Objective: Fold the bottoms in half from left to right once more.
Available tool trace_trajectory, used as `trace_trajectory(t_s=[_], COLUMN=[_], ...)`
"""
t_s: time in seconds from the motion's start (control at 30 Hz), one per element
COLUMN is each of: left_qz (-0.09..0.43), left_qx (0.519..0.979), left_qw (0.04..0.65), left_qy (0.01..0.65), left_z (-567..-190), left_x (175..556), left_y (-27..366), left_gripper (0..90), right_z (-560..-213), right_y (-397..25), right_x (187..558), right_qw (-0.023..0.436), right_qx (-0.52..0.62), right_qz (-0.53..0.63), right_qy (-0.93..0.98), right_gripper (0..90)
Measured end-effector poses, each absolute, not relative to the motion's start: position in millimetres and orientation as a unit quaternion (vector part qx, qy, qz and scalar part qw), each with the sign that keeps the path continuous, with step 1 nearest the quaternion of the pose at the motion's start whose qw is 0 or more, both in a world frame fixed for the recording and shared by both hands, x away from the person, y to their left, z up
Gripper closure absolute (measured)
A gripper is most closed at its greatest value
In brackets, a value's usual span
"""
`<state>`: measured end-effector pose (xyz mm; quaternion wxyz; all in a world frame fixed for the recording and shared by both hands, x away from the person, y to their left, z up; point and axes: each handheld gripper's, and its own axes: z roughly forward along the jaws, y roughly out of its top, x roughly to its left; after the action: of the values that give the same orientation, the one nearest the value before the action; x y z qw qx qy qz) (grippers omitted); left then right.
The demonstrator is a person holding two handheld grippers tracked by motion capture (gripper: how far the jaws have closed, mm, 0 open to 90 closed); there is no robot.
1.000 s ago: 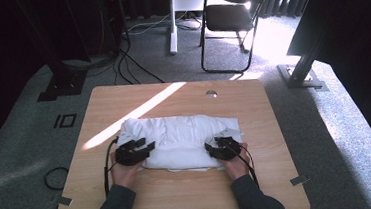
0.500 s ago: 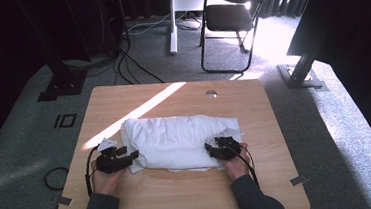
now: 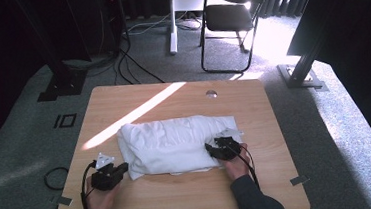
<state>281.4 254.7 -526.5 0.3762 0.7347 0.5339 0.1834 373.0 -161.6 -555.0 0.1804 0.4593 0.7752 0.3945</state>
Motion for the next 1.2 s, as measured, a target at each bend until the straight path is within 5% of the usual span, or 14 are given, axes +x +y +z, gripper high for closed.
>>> trace_trajectory(t_s=[0.2,0.47,0.87,1.2], left_qz=[0.178,0.133,0.156,0.164], left_qx=[0.704,0.678,0.670,0.683], left_qw=[0.395,0.432,0.471,0.426], left_qy=[0.562,0.579,0.552,0.570], left_z=[-529,-541,-518,-519], left_x=[299,324,319,347], left_y=[266,259,250,237], left_gripper=[60.1,14.7,9.7,3.0], right_z=[-555,-555,-555,-556], right_y=[-161,-161,-161,-161], right_x=[373,373,372,372], right_qw=[0.181,0.181,0.181,0.180], right_qx=[0.460,0.458,0.460,0.461], right_qz=[0.393,0.394,0.394,0.397], right_qy=[0.775,0.776,0.775,0.773], right_gripper=[49.8,49.8,49.7,49.7])
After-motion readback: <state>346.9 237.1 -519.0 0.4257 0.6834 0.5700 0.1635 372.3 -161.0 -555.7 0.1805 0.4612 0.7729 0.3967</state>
